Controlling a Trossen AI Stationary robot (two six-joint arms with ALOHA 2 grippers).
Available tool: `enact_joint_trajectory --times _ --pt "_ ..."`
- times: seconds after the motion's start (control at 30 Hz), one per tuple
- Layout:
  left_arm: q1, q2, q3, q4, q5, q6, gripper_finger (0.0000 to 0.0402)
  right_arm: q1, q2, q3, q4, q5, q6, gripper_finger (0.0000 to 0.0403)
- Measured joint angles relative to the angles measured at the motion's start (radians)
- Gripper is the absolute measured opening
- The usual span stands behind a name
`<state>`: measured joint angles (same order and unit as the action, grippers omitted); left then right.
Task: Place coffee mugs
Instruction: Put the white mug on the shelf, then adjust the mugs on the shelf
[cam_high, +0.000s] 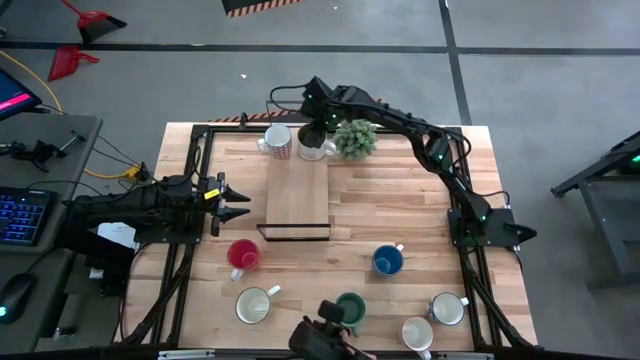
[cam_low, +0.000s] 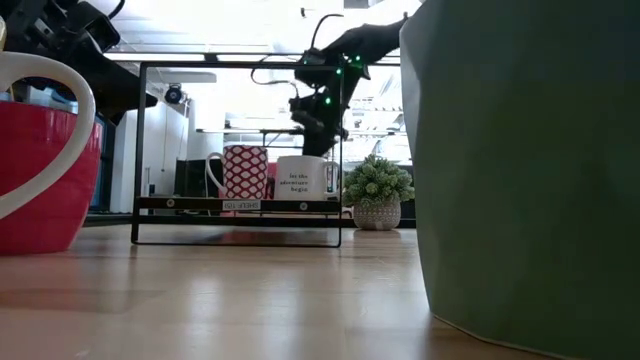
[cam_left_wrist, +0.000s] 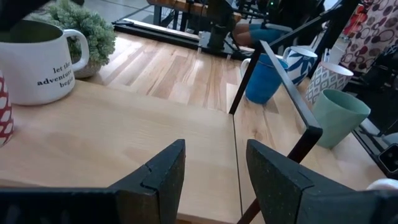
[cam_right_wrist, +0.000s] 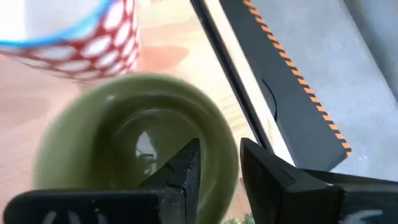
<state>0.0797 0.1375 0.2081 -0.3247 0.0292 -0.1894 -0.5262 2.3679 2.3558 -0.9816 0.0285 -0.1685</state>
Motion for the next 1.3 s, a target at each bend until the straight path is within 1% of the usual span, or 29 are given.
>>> enact_joint_trajectory --times 0.17,0.33,0.47,0.73,0.83,0.9,1.3 --pt "0.000 0.000 0.000 0.007 0.000 0.000 0.0158 0.001 -0.051 0.000 -0.006 -0.011 0.008 0.0093" --pt "0.000 0.000 0.000 0.015 0.000 0.000 0.0158 0.025 -0.085 0.000 -0.025 -0.103 -0.001 0.0093" --pt "0.000 0.000 0.000 0.017 0.000 0.000 0.0158 0.063 -0.086 0.000 -0.014 -0.144 -0.029 0.0093" --pt "0.000 0.000 0.000 0.017 -0.016 0.000 0.0158 0.142 -0.077 0.000 0.139 -0.171 -0.101 0.0088" --pt "0.000 0.000 0.000 0.016 -0.016 0.000 0.0158 0.158 -0.076 0.000 0.184 -0.222 -0.103 0.0087" --pt "0.000 0.000 0.000 0.015 -0.016 0.001 0.0158 0.167 -0.068 0.001 0.226 -0.239 -0.103 0.0087" --pt "0.000 0.000 0.000 0.014 -0.016 0.002 0.0158 0.182 0.035 0.000 0.310 -0.261 -0.105 0.0087"
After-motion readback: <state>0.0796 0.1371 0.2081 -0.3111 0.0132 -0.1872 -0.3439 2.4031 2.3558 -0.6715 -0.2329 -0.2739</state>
